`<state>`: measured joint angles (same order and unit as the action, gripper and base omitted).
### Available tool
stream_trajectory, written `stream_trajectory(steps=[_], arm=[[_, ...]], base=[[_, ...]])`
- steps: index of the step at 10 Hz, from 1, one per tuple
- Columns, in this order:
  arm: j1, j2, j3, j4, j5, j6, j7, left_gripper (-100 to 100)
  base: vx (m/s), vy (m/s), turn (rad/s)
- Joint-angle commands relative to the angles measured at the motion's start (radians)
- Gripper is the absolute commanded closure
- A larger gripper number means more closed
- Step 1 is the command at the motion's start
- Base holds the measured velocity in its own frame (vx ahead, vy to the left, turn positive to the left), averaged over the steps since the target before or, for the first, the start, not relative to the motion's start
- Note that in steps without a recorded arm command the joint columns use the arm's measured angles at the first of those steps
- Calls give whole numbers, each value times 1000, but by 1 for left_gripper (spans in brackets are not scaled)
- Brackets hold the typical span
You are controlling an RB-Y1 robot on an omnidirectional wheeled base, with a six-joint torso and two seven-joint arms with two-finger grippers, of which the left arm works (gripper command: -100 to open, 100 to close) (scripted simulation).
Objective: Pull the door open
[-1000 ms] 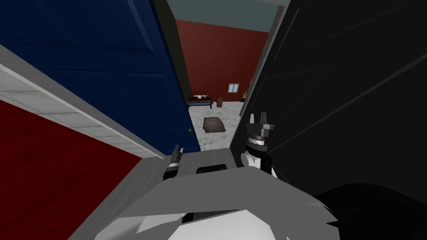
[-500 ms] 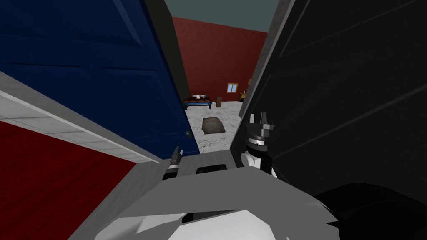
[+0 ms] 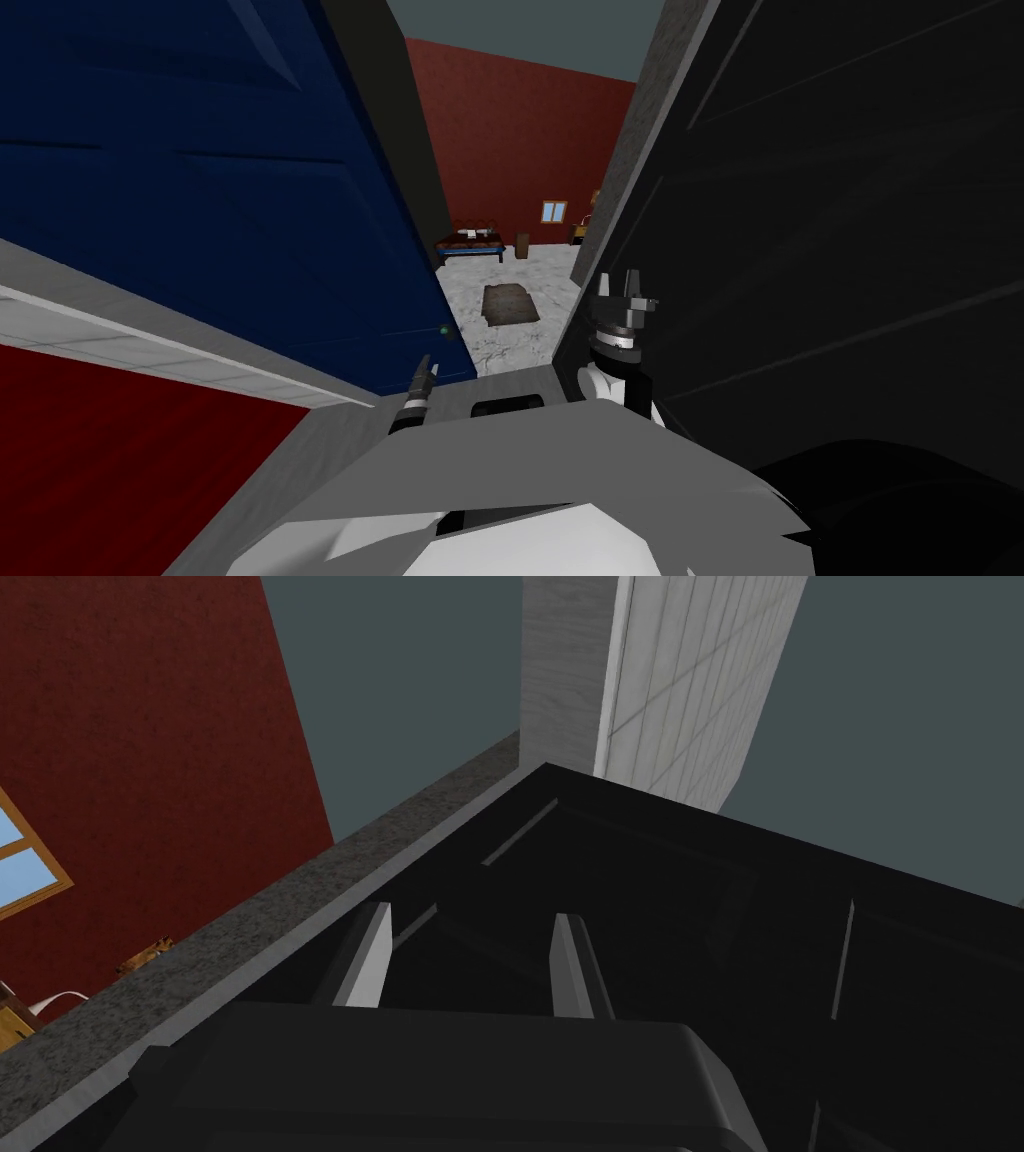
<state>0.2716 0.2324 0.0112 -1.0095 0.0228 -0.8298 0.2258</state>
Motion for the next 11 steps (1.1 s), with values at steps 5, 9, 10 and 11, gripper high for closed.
stream_trajectory(steps=[5,9,10,11], arm=[[-20,19,33,58,21,-23,12,-100],[-36,35,61,106,39,-41,22,-100],[-32,33,58,97,37,-36,21,-100],[-32,33,58,97,37,-36,21,100]], base=[[158,5,-84],[179,-9,-105],[59,4,11],[-17,-7,6]])
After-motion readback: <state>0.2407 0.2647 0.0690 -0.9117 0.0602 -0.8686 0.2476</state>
